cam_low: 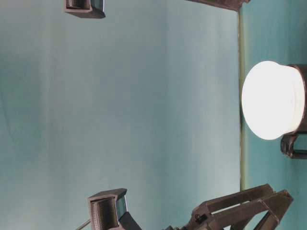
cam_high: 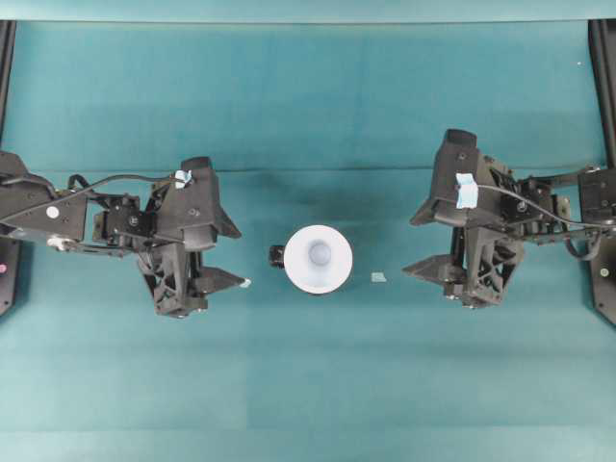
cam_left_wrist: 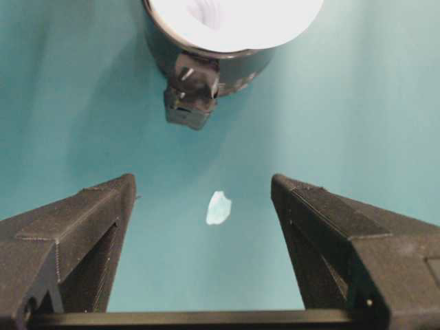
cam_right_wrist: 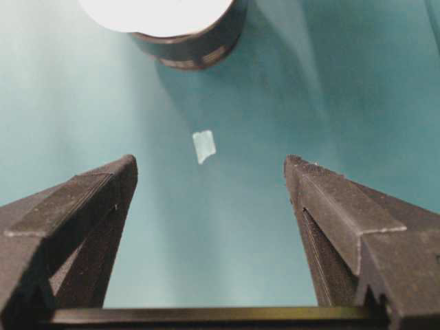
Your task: Put a paper cup into the cup holder on your left arm.
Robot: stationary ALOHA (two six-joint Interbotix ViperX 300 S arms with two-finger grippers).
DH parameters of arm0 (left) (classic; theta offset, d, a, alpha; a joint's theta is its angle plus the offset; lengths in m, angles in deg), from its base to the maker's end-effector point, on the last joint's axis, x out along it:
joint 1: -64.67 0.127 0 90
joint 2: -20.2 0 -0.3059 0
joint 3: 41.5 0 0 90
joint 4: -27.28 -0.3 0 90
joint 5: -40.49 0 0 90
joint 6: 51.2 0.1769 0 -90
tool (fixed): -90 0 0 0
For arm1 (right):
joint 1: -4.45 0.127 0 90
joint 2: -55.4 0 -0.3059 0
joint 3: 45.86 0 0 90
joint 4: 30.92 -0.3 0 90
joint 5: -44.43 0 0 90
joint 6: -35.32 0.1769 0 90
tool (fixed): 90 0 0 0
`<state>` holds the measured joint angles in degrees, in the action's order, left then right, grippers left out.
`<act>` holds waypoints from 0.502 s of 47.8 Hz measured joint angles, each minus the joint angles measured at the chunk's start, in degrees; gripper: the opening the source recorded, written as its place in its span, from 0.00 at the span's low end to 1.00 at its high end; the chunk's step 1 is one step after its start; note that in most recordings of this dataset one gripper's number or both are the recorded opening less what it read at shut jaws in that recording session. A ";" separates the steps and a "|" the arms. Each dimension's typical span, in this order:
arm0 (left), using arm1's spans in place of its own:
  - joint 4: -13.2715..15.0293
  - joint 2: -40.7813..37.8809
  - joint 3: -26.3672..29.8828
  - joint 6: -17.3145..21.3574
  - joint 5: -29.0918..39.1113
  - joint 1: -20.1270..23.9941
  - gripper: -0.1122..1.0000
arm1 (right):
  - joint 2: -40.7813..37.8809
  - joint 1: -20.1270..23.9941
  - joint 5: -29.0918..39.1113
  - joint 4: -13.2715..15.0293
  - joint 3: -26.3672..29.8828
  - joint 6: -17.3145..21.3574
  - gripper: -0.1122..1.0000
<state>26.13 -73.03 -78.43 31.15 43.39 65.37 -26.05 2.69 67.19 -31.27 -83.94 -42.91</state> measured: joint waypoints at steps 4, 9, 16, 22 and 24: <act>0.00 0.00 0.00 0.00 0.00 0.00 0.86 | 0.00 -0.09 0.00 0.00 0.00 0.00 0.89; 0.09 0.00 0.00 0.00 0.00 0.00 0.86 | 0.00 0.00 0.00 0.00 0.00 0.00 0.89; 0.09 0.00 -0.09 0.00 0.00 0.00 0.86 | 0.00 0.00 0.00 0.00 0.00 0.00 0.89; 0.00 0.00 0.00 -0.09 -0.09 0.00 0.86 | -0.09 0.00 -0.53 -0.09 0.00 0.00 0.89; 0.00 0.00 0.00 -0.09 -0.18 0.00 0.86 | -0.09 0.00 -0.70 -0.09 0.00 0.00 0.89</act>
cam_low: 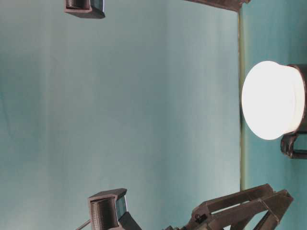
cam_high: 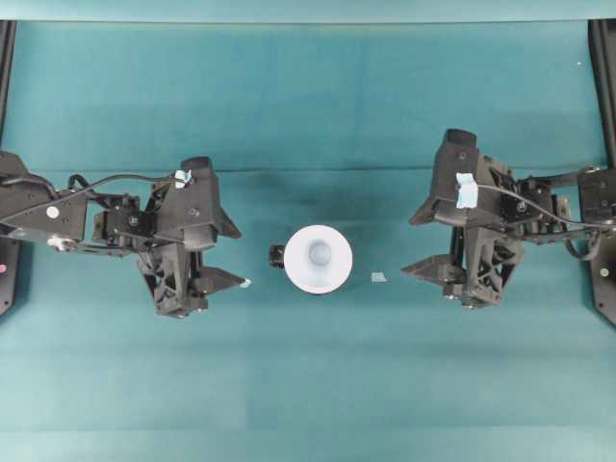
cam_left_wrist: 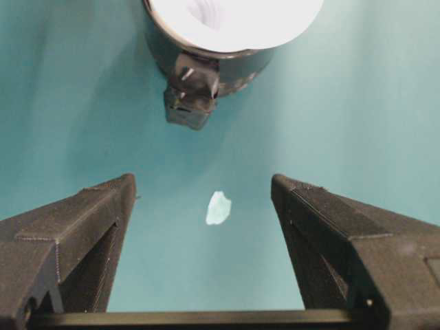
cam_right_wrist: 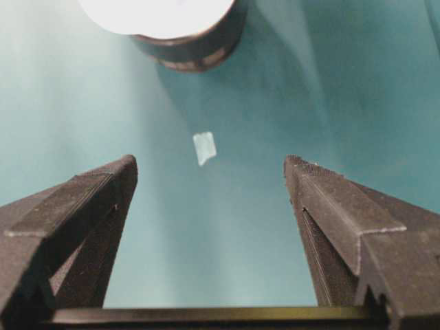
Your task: Put a paper cup into the cup holder on your left arm.
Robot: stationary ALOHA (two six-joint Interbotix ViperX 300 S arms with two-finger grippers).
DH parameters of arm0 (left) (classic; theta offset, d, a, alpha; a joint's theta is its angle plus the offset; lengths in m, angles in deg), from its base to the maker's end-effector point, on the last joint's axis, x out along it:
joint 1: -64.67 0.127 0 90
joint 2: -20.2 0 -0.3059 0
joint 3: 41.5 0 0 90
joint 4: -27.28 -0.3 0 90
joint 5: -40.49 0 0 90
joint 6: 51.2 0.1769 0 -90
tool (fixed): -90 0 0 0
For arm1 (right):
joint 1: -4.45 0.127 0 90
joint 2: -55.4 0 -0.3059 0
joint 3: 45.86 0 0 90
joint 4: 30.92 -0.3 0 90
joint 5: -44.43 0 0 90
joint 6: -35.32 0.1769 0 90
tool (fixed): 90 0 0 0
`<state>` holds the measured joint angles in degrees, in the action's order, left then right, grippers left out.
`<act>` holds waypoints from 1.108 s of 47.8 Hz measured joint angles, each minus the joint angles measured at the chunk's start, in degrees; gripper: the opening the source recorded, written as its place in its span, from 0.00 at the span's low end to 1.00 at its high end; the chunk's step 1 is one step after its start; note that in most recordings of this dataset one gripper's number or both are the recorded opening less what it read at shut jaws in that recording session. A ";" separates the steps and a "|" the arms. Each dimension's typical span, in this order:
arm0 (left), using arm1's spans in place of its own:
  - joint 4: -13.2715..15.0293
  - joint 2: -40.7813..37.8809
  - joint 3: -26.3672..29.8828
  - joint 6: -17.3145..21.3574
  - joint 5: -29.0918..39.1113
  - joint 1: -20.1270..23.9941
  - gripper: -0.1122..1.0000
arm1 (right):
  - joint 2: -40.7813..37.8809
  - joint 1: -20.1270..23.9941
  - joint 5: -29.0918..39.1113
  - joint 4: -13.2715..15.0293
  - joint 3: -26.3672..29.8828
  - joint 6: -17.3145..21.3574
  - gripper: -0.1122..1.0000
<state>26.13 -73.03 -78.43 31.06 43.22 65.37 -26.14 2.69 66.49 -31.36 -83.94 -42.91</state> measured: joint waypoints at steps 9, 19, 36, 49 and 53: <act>0.09 -0.09 -0.09 0.00 -1.49 0.00 0.86 | -0.53 0.00 -0.70 -0.09 0.00 0.00 0.89; 0.09 -0.09 0.00 0.00 -1.67 0.00 0.86 | -0.62 0.00 -0.79 -0.09 0.00 0.00 0.89; 0.09 -0.09 -0.09 0.00 -1.41 0.00 0.86 | -0.62 0.00 -0.79 -0.09 0.00 0.00 0.89; 0.09 -0.09 0.00 0.00 -1.41 -0.09 0.86 | -0.62 0.00 -0.79 -0.09 0.00 0.00 0.89; 0.09 -0.09 -0.09 0.00 -1.41 -0.09 0.86 | -0.62 0.00 -0.79 -0.09 0.00 0.00 0.89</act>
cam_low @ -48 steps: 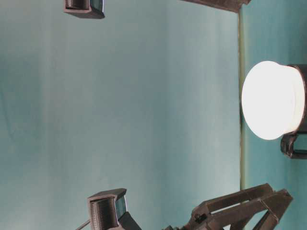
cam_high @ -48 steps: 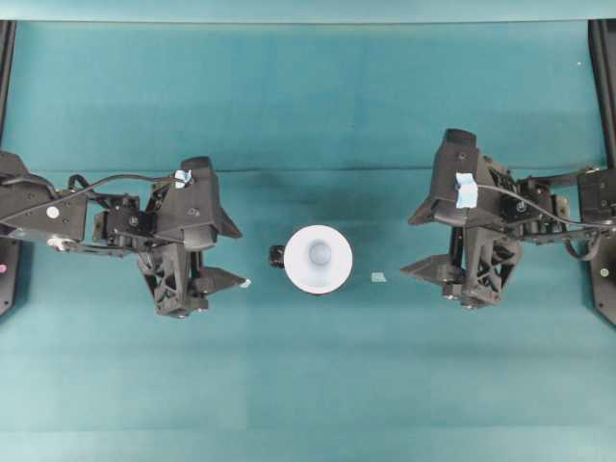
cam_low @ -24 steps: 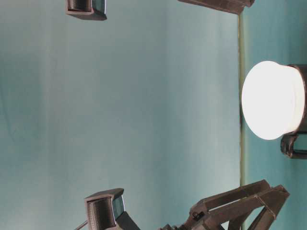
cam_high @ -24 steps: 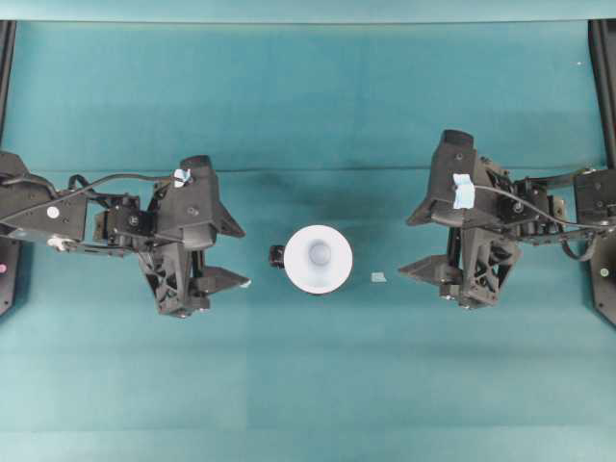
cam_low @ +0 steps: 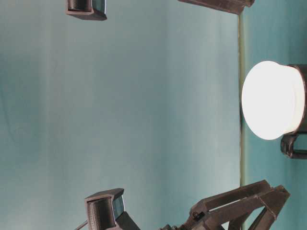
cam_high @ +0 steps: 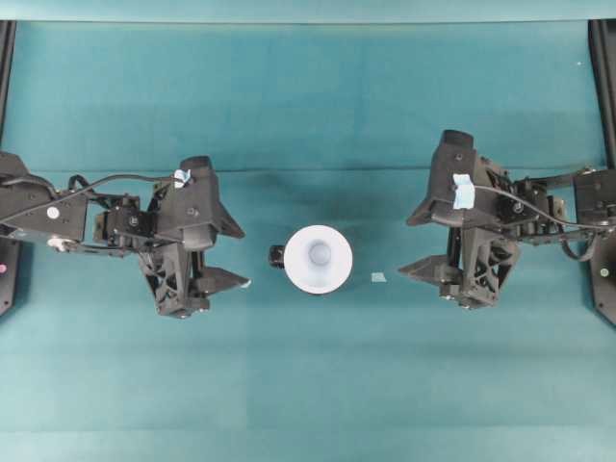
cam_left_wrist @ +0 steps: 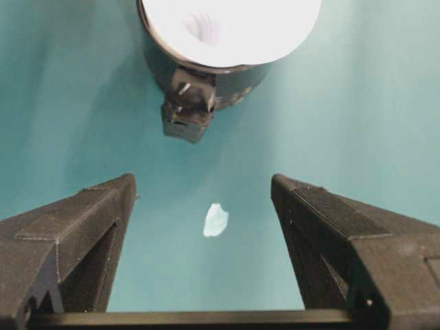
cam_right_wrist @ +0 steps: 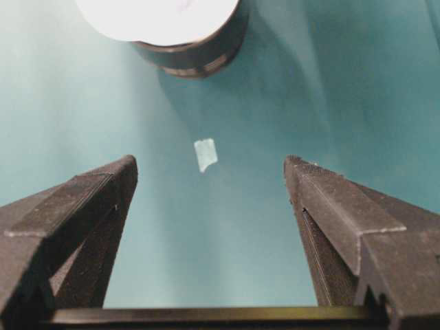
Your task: Put a paper cup into the cup holder on your left arm.
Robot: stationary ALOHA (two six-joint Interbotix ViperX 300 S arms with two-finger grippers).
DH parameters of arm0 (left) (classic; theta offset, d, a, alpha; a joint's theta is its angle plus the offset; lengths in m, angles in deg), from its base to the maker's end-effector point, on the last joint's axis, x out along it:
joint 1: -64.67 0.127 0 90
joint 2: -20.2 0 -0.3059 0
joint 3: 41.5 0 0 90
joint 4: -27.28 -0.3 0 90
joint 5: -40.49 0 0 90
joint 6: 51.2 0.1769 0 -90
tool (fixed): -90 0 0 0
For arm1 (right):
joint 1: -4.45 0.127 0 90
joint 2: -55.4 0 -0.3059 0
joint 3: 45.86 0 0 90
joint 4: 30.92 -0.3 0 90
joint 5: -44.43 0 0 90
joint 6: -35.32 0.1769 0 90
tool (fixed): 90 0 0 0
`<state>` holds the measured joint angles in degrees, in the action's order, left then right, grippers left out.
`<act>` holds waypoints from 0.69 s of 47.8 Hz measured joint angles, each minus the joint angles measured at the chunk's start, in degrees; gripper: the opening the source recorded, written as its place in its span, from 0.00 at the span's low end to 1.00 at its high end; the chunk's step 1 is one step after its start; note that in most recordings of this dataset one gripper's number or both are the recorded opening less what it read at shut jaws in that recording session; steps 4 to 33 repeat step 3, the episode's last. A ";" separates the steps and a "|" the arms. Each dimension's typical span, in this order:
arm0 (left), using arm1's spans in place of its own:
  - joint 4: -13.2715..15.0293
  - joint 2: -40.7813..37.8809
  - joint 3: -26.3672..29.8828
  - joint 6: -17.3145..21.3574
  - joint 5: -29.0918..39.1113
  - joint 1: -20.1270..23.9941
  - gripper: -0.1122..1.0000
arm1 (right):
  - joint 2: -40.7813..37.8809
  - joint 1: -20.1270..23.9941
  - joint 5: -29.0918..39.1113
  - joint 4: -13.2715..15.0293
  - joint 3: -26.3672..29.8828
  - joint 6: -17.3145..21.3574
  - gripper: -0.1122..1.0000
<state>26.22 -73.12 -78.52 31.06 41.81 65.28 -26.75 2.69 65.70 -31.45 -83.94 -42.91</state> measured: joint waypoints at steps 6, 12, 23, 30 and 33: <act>-0.09 0.00 0.09 0.00 0.09 0.00 0.86 | 0.00 0.00 0.09 0.00 0.00 0.00 0.89; -0.09 0.00 0.09 0.00 0.09 0.00 0.86 | 0.00 0.00 0.09 0.00 0.00 0.00 0.89; -0.09 0.00 0.09 0.00 0.09 0.00 0.86 | 0.00 0.00 0.09 0.00 0.00 0.00 0.89; -0.09 0.00 0.09 0.00 0.09 0.00 0.86 | 0.00 0.00 0.09 0.00 0.00 0.00 0.89; -0.09 0.00 0.09 0.00 0.09 0.00 0.86 | 0.00 0.00 0.09 0.00 0.00 0.00 0.89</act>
